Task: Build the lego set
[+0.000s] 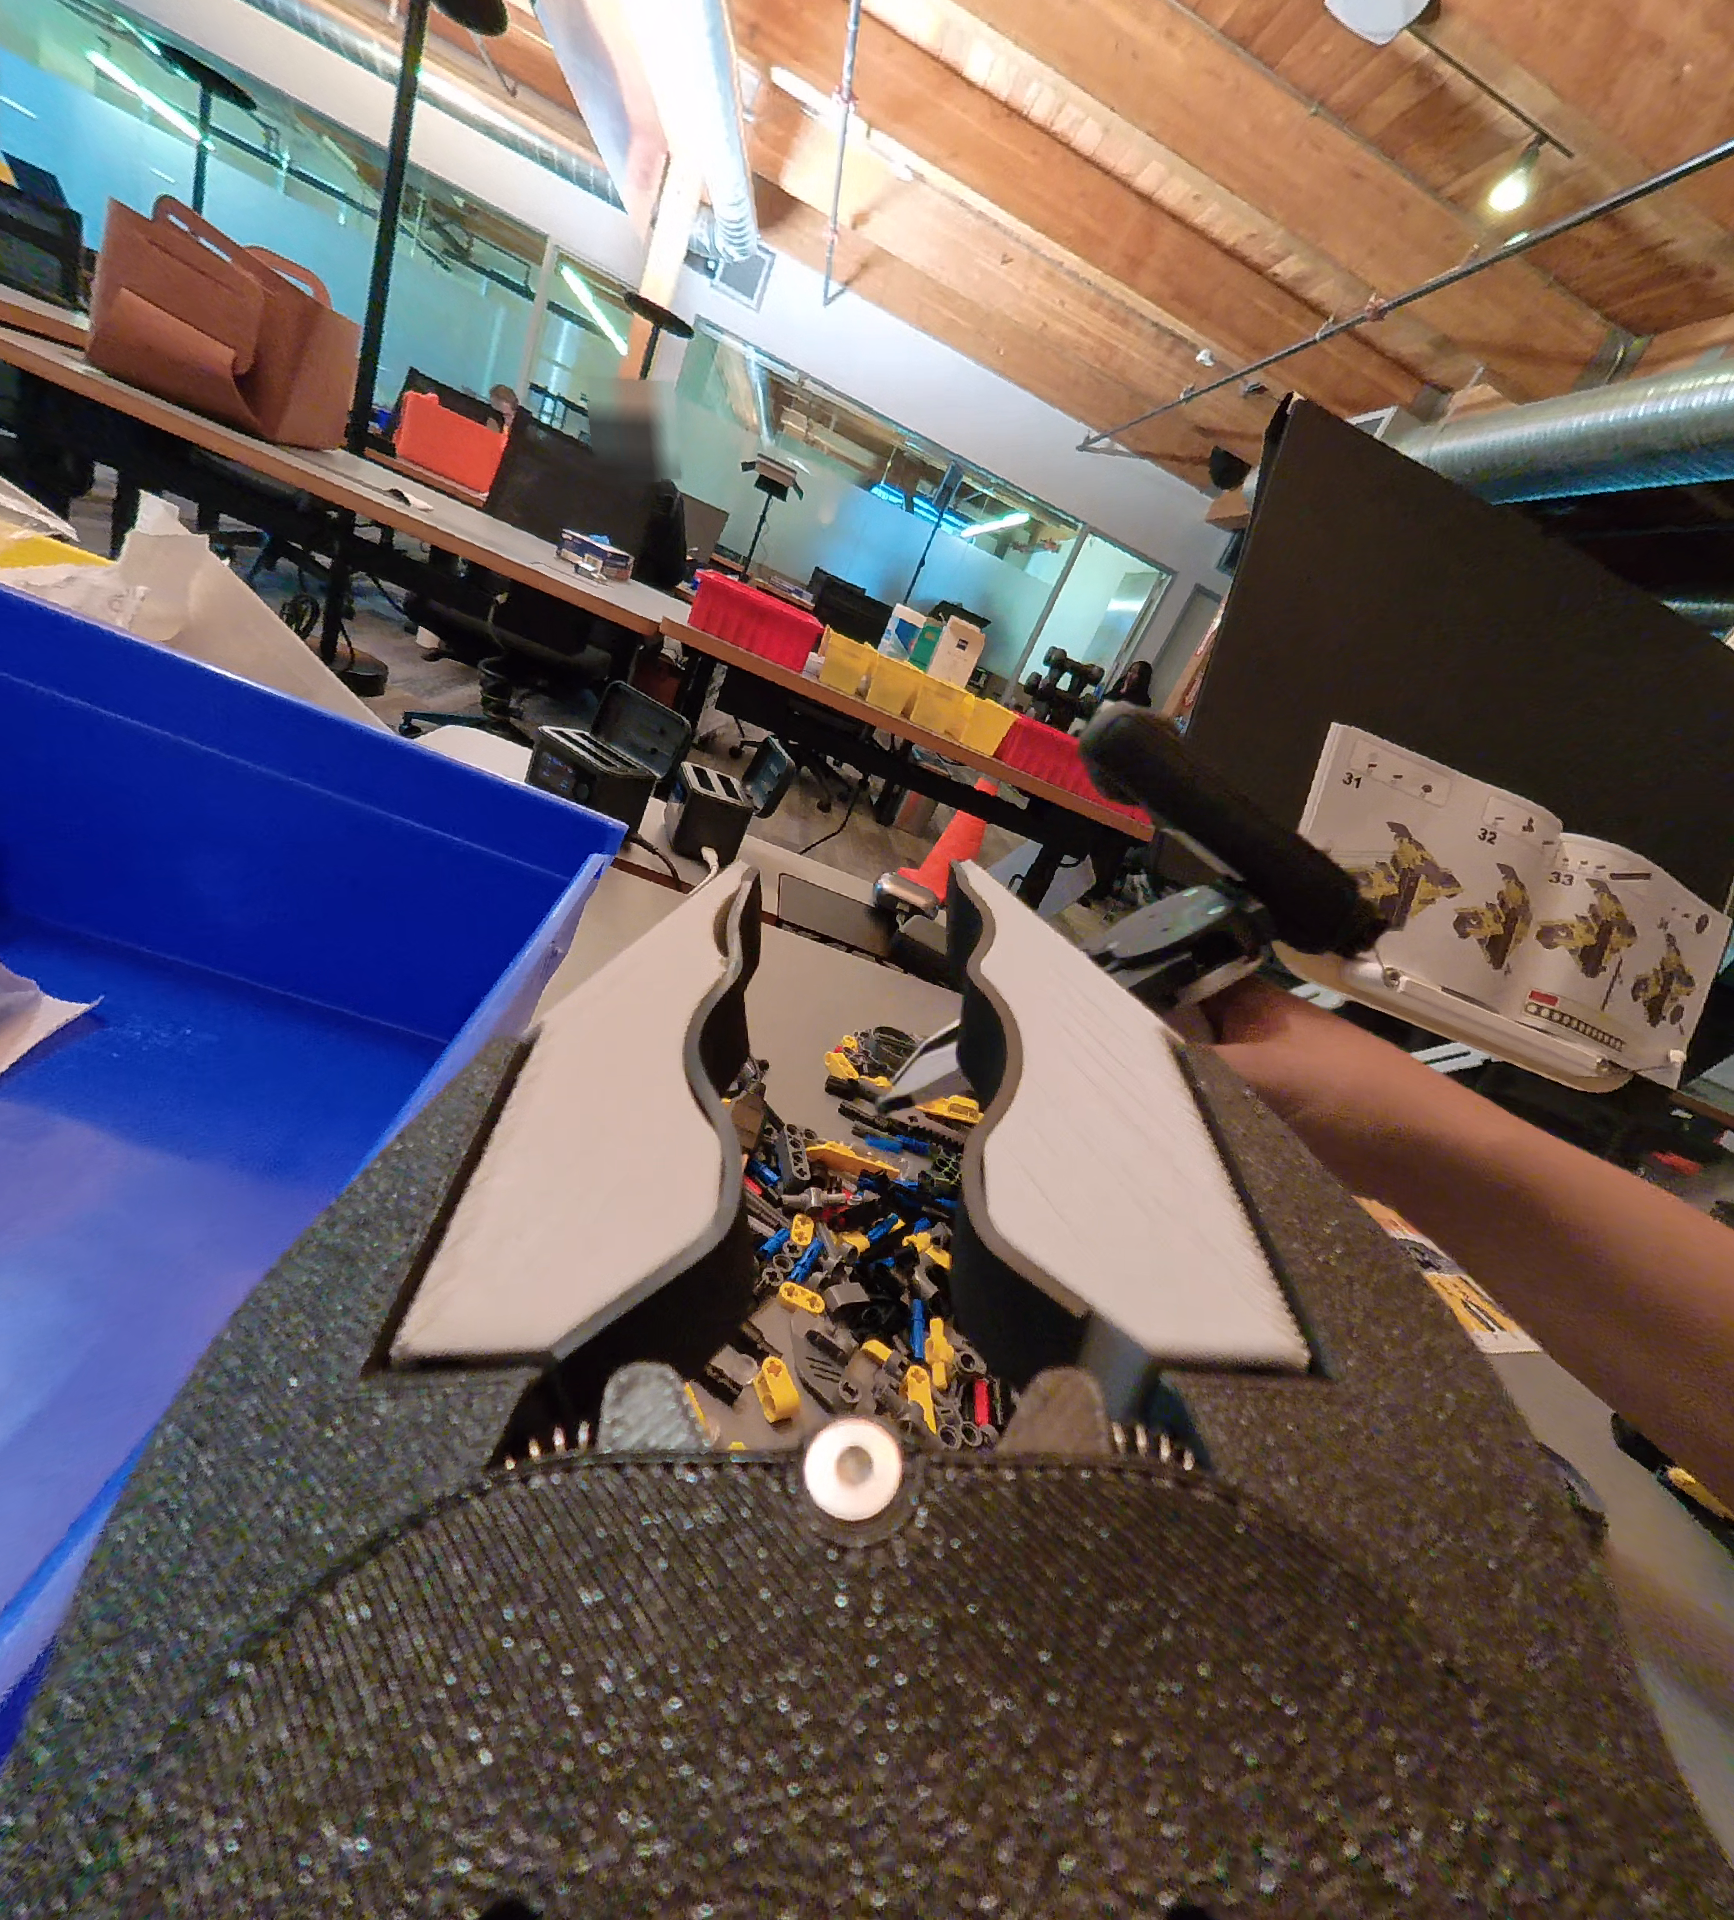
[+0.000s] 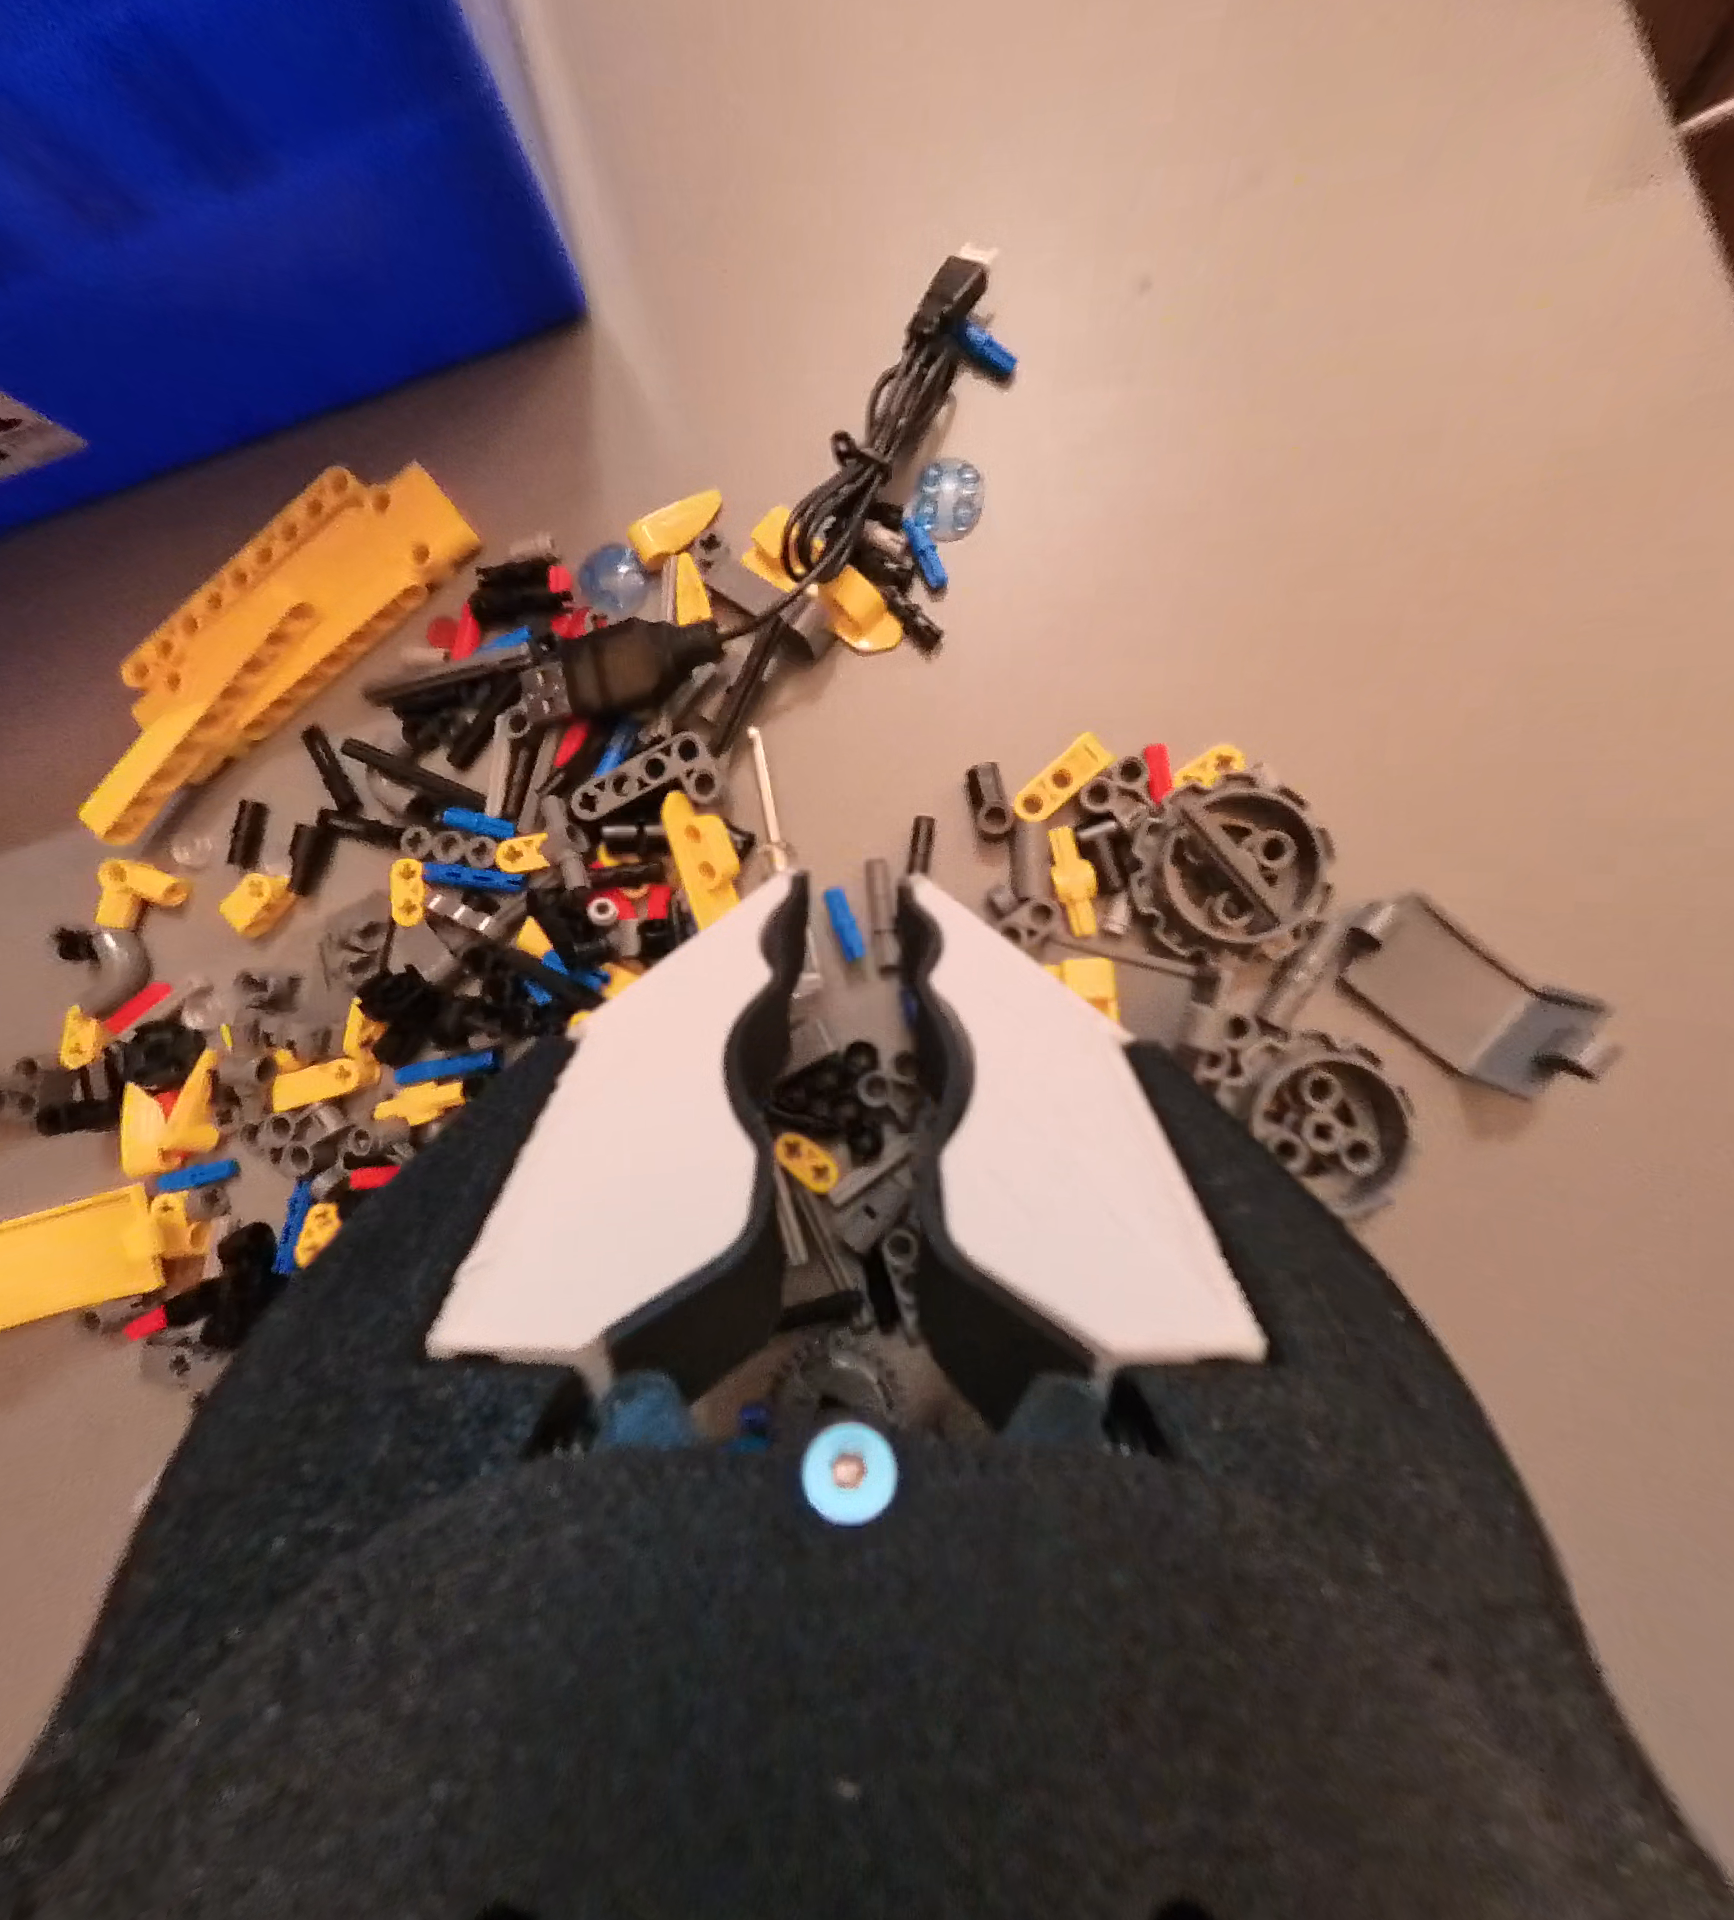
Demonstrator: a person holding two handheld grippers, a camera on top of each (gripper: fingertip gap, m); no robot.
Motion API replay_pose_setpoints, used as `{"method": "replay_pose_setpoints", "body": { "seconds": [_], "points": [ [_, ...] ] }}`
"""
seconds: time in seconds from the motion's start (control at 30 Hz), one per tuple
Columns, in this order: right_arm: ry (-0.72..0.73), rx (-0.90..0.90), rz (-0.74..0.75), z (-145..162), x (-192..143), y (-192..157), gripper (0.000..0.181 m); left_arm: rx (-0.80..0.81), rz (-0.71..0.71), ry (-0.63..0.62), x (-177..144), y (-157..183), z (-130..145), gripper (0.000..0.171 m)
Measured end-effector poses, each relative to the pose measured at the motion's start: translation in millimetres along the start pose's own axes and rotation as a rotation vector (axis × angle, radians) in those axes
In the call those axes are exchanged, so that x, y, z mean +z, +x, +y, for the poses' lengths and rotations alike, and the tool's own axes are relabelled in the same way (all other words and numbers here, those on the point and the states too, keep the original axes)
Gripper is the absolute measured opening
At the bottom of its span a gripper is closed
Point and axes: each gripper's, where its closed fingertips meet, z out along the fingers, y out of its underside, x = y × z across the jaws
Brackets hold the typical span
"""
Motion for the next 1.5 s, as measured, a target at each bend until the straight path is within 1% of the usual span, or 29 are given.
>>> {"method": "replay_pose_setpoints", "body": {
  "seconds": [0.03, 0.07, 0.17, 0.2, 0.3, 0.37, 0.53, 0.6, 0.63, 0.7, 0.73, 0.83, 0.93, 1.0, 1.13, 1.23, 1.3, 1.37, 1.5],
  "points": [
    [0.025, -0.002, 0.036, -2, -6, 6, 0.02, 0.001, 0.001, -0.001, 0, 0, 0, 0.032],
    [0.059, 0.002, 0.083, -5, -13, 15, 0.02, 0.0, 0.003, -0.002, 0, 0, 0, 0.032],
    [0.141, 0.063, 0.292, -3, -37, 61, 0.015, -0.007, 0.011, -0.004, 0, 1, 1, 0.031],
    [0.158, 0.09, 0.329, 2, -40, 73, 0.014, -0.008, 0.014, -0.004, 1, 1, 1, 0.031],
    [0.146, 0.185, 0.312, 23, -34, 86, 0.02, -0.005, 0.019, -0.008, 1, 2, 1, 0.032],
    [0.147, 0.219, 0.304, 31, -30, 91, 0.025, -0.005, 0.02, -0.011, 1, 3, 2, 0.032],
    [0.175, 0.263, 0.271, 34, -28, 93, 0.036, -0.005, 0.025, -0.018, 2, 3, 4, 0.032],
    [0.156, 0.276, 0.221, 37, -21, 87, 0.047, -0.002, 0.025, -0.025, 3, 4, 5, 0.032],
    [0.14, 0.277, 0.208, 40, -18, 86, 0.047, -0.001, 0.026, -0.028, 3, 4, 5, 0.032],
    [0.128, 0.261, 0.211, 44, -14, 86, 0.035, 0.001, 0.028, -0.031, 3, 4, 6, 0.032],
    [0.141, 0.257, 0.207, 42, -13, 85, 0.032, 0.004, 0.027, -0.032, 4, 5, 6, 0.032],
    [0.114, 0.238, 0.205, 43, -15, 84, 0.033, 0.013, 0.024, -0.037, 4, 5, 7, 0.032],
    [0.134, 0.225, 0.244, 38, -26, 89, 0.033, 0.021, 0.023, -0.046, 5, 5, 9, 0.032],
    [0.124, 0.207, 0.294, 39, -32, 95, 0.033, 0.026, 0.023, -0.052, 5, 6, 10, 0.032],
    [0.038, 0.158, 0.403, 53, -35, 110, 0.033, 0.028, 0.026, -0.065, 6, 7, 13, 0.032],
    [0.008, 0.14, 0.413, 59, -29, 112, 0.033, 0.03, 0.026, -0.068, 7, 7, 14, 0.032],
    [0.01, 0.14, 0.409, 58, -28, 111, 0.034, 0.028, 0.027, -0.068, 7, 7, 14, 0.032],
    [0.023, 0.137, 0.405, 54, -30, 110, 0.04, 0.026, 0.027, -0.067, 6, 7, 14, 0.032],
    [0.085, 0.134, 0.402, 42, -39, 107, 0.041, 0.019, 0.034, -0.065, 6, 8, 13, 0.032]
  ]
}}
